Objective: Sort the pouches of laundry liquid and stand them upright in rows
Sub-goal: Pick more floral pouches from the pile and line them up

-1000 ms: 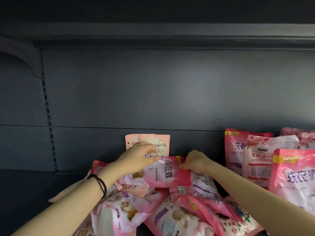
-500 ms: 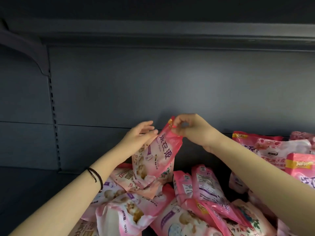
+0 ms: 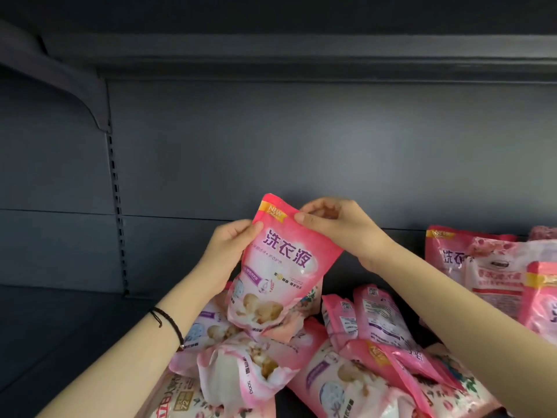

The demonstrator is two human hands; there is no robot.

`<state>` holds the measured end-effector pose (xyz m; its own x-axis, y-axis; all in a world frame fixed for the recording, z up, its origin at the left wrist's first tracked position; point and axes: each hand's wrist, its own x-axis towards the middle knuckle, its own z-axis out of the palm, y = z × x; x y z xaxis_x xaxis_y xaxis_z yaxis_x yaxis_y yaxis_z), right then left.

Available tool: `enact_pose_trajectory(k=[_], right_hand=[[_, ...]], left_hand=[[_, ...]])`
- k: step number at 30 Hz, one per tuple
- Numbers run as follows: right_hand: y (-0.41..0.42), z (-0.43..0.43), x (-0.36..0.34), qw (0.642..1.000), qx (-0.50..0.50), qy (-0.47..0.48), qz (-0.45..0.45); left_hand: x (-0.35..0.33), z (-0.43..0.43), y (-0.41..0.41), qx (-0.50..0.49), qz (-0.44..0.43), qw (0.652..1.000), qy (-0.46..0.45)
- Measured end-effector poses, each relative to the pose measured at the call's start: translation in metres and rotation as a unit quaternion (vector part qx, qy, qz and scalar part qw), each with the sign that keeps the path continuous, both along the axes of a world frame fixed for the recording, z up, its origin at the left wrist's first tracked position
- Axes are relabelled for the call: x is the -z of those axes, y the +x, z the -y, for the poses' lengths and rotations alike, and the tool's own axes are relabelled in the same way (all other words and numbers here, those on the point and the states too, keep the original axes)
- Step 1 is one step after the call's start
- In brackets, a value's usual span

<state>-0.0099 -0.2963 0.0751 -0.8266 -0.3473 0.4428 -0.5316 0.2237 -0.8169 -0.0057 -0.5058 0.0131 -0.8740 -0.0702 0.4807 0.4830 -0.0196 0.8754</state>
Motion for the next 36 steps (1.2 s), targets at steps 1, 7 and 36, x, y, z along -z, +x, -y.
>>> enact_pose_trajectory(k=[1,7,36], right_hand=[[0.001,-0.004,0.009,0.999,0.012,-0.007,0.032],[0.009,-0.013,0.057,0.991,0.033,-0.010,0.133],[0.100,-0.275,0.044,0.960,0.083,-0.265,-0.029]], left_hand=[[0.003,-0.002,-0.001,-0.019,-0.001,1.000,0.011],[0.005,-0.001,0.000,-0.060,-0.001,0.997,0.057],[-0.011,-0.300,0.091,-0.028,-0.037,0.996,0.080]])
